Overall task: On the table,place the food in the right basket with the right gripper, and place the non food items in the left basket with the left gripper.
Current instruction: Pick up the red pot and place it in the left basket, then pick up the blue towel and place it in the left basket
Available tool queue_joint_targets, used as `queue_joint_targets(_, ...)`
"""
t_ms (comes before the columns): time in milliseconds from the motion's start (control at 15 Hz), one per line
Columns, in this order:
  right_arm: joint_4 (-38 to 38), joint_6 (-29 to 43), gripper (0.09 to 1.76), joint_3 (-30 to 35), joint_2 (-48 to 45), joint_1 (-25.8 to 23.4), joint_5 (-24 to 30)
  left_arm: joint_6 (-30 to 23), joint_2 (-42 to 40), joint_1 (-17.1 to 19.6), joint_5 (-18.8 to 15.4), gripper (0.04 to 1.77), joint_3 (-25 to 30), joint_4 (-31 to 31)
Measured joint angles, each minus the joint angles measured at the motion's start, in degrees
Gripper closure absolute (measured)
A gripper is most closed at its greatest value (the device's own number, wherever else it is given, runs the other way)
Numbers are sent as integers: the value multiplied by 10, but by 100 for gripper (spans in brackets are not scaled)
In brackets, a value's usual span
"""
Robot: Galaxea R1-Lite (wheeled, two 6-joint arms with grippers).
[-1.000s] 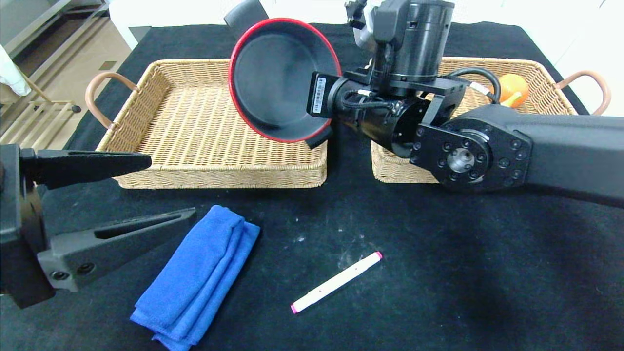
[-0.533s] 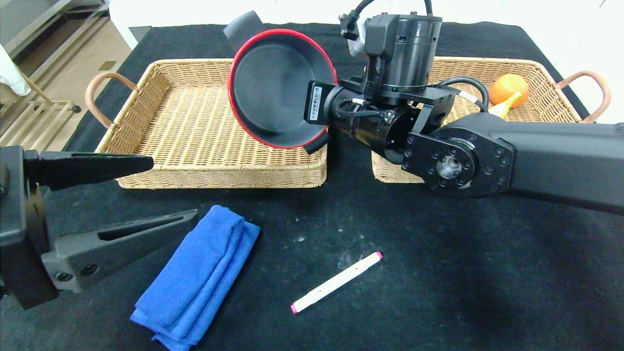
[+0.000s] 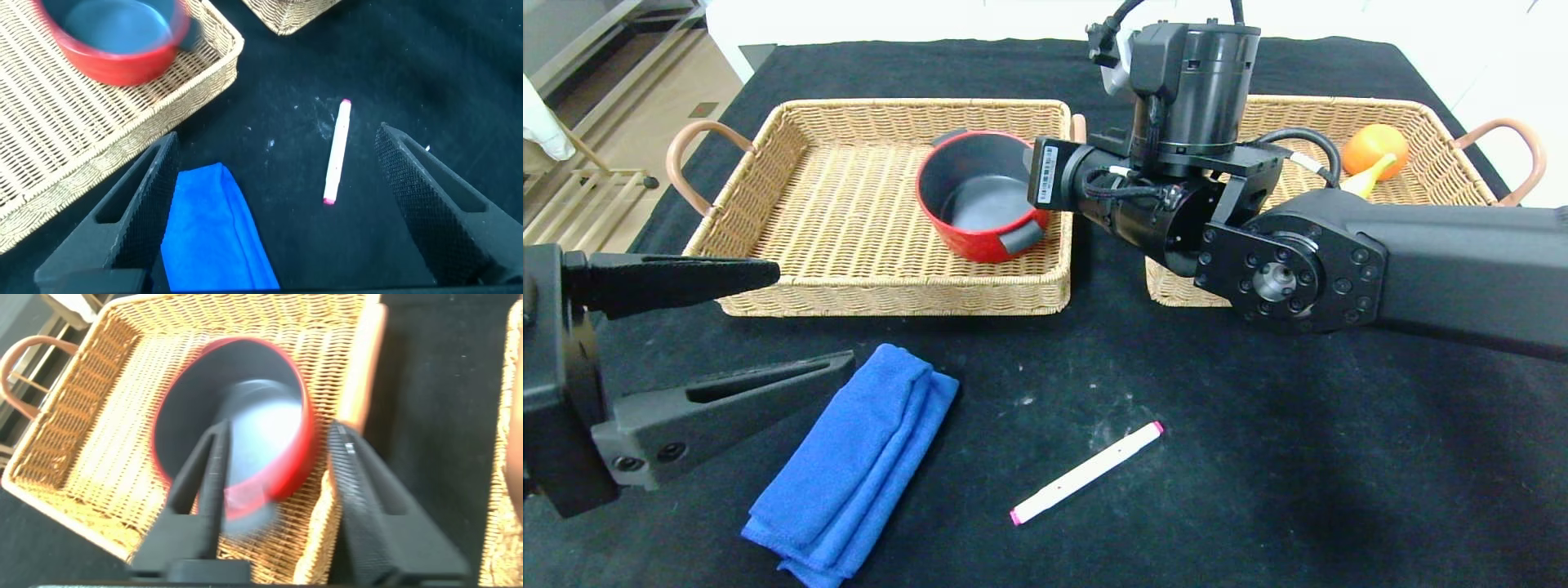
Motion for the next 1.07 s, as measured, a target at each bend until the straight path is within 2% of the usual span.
queue_joint_targets(200,1,0,64,5,-8,0,8,0,0,0,0,9,0,-1)
queue_joint_targets(400,5,-7,48,25,-28,-2,47,0,0,0,0,9,-1,-2)
queue_joint_targets(667,5,-22,35,87,-81,-14,137,-1,0,0,1,9,-1,-3)
queue_joint_targets(1067,26,-44,24,195,-186,-29,184,-2,4,0,1,9,0,-3)
